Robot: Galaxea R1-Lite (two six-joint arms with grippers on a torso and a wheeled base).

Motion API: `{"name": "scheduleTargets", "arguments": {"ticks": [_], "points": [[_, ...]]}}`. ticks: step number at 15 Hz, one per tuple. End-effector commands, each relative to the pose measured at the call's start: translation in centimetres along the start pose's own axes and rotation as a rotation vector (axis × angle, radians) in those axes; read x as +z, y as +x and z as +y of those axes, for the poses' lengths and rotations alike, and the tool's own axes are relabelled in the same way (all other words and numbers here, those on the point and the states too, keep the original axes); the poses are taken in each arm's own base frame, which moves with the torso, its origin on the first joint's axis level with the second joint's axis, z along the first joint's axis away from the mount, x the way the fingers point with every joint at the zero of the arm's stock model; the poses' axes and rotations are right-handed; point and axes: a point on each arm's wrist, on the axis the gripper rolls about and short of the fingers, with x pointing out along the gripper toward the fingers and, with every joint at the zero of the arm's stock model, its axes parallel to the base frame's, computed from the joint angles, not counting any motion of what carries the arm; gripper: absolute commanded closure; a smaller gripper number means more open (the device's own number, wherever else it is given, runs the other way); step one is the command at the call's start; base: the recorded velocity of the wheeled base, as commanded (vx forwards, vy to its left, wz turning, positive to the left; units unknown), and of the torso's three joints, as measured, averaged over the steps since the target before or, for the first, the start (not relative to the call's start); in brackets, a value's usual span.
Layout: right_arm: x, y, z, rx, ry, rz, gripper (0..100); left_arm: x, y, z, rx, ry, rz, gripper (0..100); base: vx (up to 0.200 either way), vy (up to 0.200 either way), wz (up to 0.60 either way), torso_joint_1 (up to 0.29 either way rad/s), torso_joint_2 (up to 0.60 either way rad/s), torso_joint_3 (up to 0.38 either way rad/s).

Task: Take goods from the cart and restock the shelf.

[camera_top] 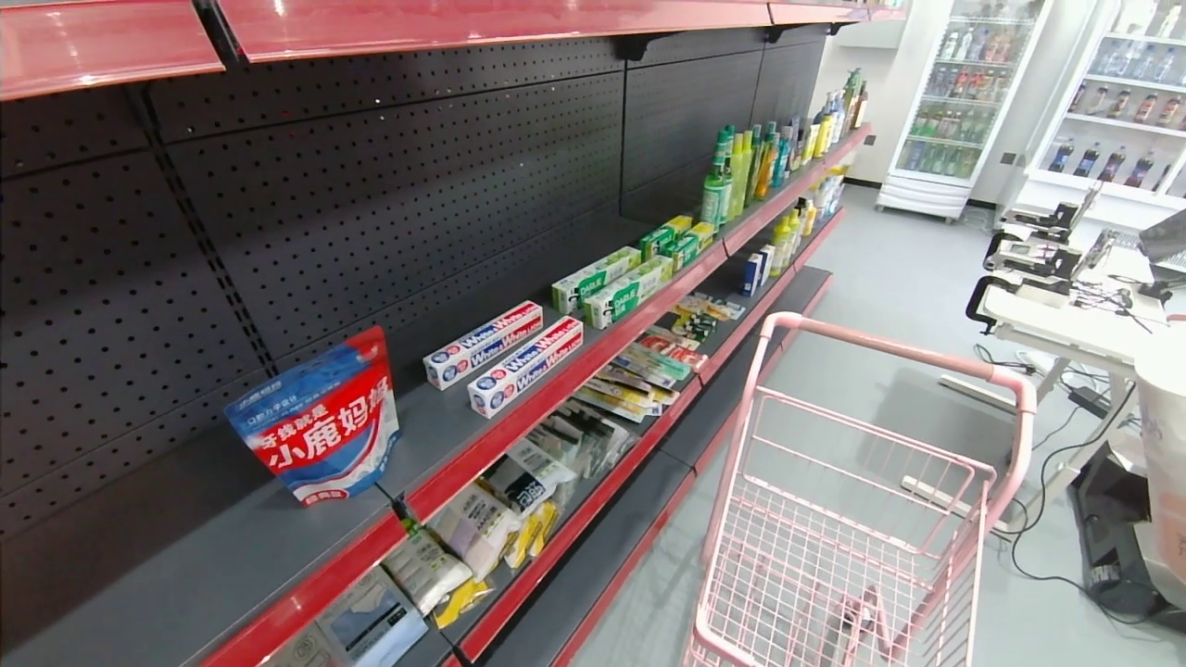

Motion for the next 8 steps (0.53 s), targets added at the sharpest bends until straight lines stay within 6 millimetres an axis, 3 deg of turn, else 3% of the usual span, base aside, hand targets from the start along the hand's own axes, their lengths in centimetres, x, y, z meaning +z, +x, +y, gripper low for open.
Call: {"name": "scheduleTargets", "arguments": {"ticks": [1,8], "points": [[-0.02,0.14,0.03,0.004,-0.005,0.006,100,0.0,0.01,0.0,0.001,0.001,0.001,0,0.0,0.0,0.6,-0.002,0.0,0.002],[-0.2,0.38,0.16,0.014,-0.007,0.02,100,0.02,0.01,0.0,0.001,0.0,0.0,0,0.0,0.0,0.6,0.004,0.0,-0.003]]}}
